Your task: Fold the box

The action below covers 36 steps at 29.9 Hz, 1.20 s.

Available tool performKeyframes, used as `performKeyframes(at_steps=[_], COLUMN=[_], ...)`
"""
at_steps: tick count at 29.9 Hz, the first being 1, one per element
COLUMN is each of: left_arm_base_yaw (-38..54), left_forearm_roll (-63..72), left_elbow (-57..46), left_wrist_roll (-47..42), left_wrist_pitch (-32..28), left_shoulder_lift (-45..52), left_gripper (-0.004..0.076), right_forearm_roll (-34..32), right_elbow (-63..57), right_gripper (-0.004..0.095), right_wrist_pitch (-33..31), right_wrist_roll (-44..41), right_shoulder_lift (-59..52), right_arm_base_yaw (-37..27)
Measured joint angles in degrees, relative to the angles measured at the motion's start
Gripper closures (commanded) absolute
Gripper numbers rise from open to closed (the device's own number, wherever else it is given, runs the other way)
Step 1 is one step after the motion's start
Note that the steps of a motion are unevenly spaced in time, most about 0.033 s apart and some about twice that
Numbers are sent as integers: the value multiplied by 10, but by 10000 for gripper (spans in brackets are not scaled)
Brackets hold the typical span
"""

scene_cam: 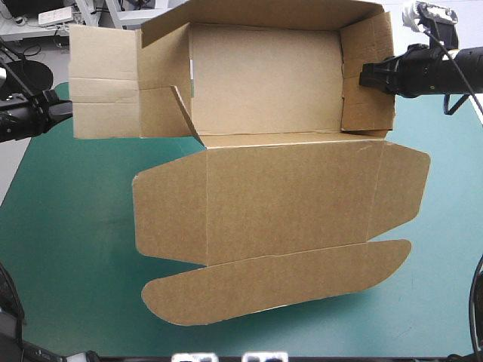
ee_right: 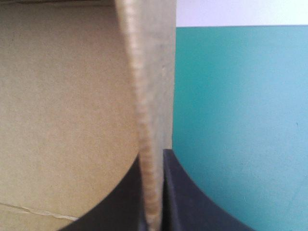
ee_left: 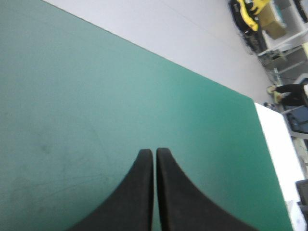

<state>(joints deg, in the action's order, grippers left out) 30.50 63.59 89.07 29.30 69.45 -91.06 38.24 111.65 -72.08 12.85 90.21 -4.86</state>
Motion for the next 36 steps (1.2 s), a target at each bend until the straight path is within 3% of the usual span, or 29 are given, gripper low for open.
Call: performKeyframes(at_steps=[6, 14, 28, 36], left_arm_base_yaw=[-13, -110, -158, -190], left_forearm_roll=[81, 159, 171, 169], left_elbow=[0, 0, 7, 8], left_wrist_roll=[25, 48, 57, 59], left_wrist_pitch=[3, 3, 4, 7], left_shoulder_lift=[-15, -15, 36, 45], left_gripper=[711, 711, 711, 711], right_forearm_roll=[33, 37, -6, -37], right_elbow=[9, 9, 8, 8], right_gripper=[924, 924, 922, 921], right_wrist_pitch=[0, 0, 1, 34], right_wrist_roll=[4, 11, 11, 4], right_shoulder_lift=[-13, -12, 26, 43], right_arm_base_yaw=[0, 1, 12, 44])
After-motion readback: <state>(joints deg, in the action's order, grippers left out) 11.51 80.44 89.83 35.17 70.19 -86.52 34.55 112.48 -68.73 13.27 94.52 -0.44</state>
